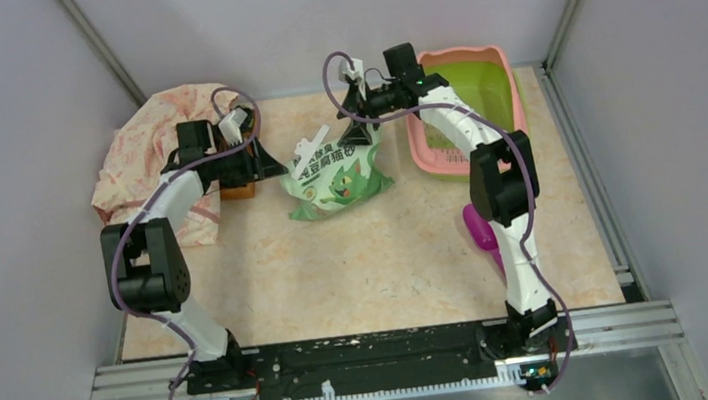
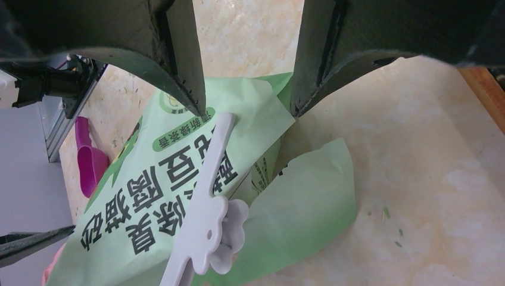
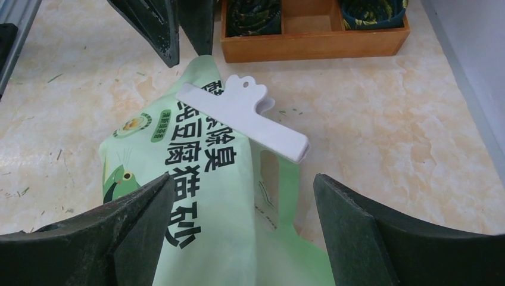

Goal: Fill the litter box with clean litter
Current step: Adjust the cat litter bag at the center of the board.

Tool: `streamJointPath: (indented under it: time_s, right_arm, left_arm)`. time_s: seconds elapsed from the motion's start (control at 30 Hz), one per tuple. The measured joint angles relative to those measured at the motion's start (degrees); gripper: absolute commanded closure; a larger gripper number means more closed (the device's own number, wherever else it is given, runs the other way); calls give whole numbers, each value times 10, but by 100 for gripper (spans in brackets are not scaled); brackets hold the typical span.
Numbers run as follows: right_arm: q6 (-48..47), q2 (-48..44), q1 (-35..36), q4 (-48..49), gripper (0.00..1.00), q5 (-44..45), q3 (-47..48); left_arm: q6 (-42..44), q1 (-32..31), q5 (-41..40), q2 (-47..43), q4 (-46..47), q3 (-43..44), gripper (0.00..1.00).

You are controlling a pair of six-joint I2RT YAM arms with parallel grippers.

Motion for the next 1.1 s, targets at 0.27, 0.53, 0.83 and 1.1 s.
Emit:
streamJointPath:
  time_s: [0.27, 0.53, 0.83, 1.1]
  right_arm:
    - [-2, 0, 0, 0, 14, 0, 0]
    - [-2, 0, -3, 0, 14, -7, 0]
    - [0, 0, -3, 0, 14, -11, 0]
    - [0, 0, -3, 2, 14, -13, -4]
  left_arm:
    - [20, 22, 3, 1, 4, 14, 44]
    - [36, 39, 35, 9, 49, 5, 44]
    - [33, 40, 96, 19, 99, -11, 45]
    - [27, 40, 102, 41, 112, -18, 45]
